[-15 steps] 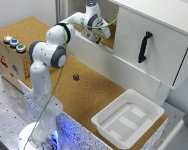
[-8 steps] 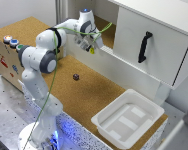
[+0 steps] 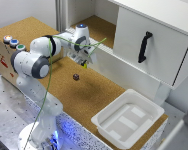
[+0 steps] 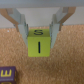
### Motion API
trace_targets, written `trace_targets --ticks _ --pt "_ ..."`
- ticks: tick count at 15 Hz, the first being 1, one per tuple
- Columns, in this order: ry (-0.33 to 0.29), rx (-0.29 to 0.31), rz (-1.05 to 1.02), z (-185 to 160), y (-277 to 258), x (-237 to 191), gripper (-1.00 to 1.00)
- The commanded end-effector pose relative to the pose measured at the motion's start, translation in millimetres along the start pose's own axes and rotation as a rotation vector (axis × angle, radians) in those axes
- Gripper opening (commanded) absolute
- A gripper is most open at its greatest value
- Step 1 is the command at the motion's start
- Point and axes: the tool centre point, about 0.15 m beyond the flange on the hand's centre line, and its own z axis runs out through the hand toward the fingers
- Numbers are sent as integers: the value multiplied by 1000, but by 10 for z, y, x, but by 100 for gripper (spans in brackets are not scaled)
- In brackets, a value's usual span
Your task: Place the yellow block on the table
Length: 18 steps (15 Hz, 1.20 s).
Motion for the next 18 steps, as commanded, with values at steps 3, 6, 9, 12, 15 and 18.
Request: trace_targets --ticks 3,6,9,12,15,18 --pt "-9 79 -23 737 -39 -177 -100" --pt "-36 25 -87 928 -98 -180 -100" --pt "-8 1 -56 885 -38 -136 100" --pt "68 -9 -29 577 27 -75 100" --pt "68 -9 -29 577 27 -75 100" --pt "68 -9 -29 577 27 -75 100"
